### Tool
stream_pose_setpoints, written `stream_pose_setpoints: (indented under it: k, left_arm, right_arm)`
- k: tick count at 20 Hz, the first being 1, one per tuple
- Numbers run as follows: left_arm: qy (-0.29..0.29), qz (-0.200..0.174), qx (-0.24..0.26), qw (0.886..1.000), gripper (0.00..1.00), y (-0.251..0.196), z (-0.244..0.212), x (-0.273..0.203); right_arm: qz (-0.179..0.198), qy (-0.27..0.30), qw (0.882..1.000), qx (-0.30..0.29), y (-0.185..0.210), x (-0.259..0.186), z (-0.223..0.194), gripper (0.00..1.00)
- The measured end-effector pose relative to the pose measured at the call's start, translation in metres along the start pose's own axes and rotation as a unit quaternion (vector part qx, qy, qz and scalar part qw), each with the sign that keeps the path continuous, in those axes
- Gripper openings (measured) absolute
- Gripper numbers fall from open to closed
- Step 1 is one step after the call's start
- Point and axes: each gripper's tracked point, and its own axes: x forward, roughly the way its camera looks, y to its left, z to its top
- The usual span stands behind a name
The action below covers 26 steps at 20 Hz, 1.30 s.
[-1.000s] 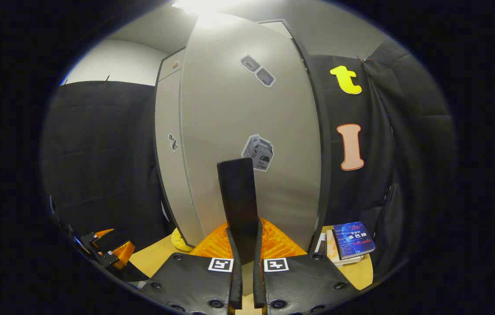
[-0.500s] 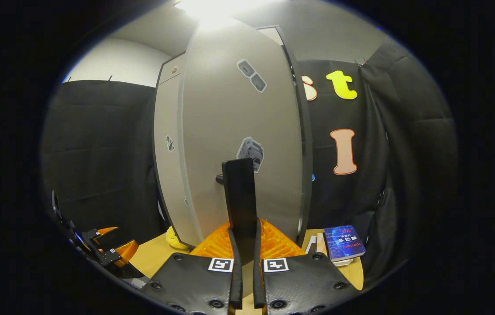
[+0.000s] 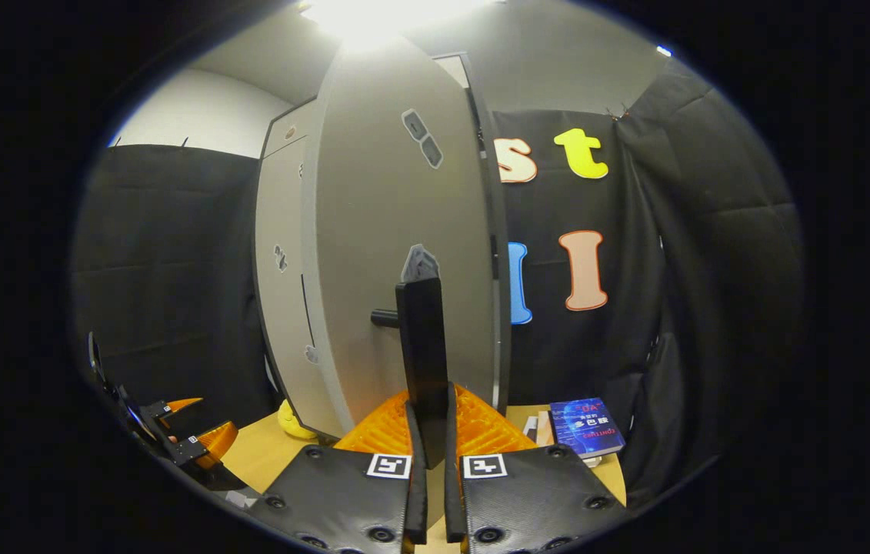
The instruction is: Open the right door of the double-door shoe cabinet with the right hand, and open the left door with the left hand.
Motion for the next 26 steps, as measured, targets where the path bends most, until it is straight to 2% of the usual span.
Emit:
stream_pose_setpoints:
  k: [5,7,9,14,18,20,22,23,26]
  left_arm:
    - [0.000,-0.021,-0.002,1.000,0.95,-0.026,0.002,0.008]
    - [0.002,-0.030,-0.008,1.000,0.95,-0.033,0.003,0.012]
    - [0.004,-0.036,-0.014,0.999,0.95,-0.039,0.004,0.019]
    - [0.001,-0.049,-0.030,0.998,0.95,-0.043,0.020,0.045]
    - [-0.013,-0.052,-0.047,0.997,0.95,-0.038,0.047,0.077]
    - [-0.026,-0.052,-0.045,0.997,0.95,-0.034,0.065,0.095]
    - [-0.033,-0.057,-0.043,0.997,0.95,-0.034,0.079,0.113]
    - [-0.032,-0.060,-0.043,0.997,0.95,-0.035,0.083,0.123]
    - [-0.026,-0.064,-0.041,0.997,0.94,-0.036,0.096,0.151]
  right_arm:
    - [-0.067,-0.002,0.998,-0.018,-0.043,-0.005,0.002,0.10]
    - [-0.053,-0.001,0.998,-0.016,-0.037,-0.007,0.003,0.06]
    - [-0.063,-0.005,0.997,-0.034,-0.043,-0.005,0.002,0.08]
    - [-0.071,-0.015,0.996,-0.051,-0.041,-0.034,-0.004,0.07]
    - [-0.118,-0.026,0.991,-0.053,-0.060,-0.066,-0.008,0.04]
    - [-0.144,-0.023,0.988,-0.057,-0.074,-0.083,-0.014,0.05]
    - [-0.165,-0.019,0.985,-0.053,-0.086,-0.097,-0.023,0.14]
    - [-0.172,-0.017,0.984,-0.046,-0.090,-0.101,-0.028,0.40]
    - [-0.208,-0.016,0.978,-0.029,-0.112,-0.118,-0.044,0.82]
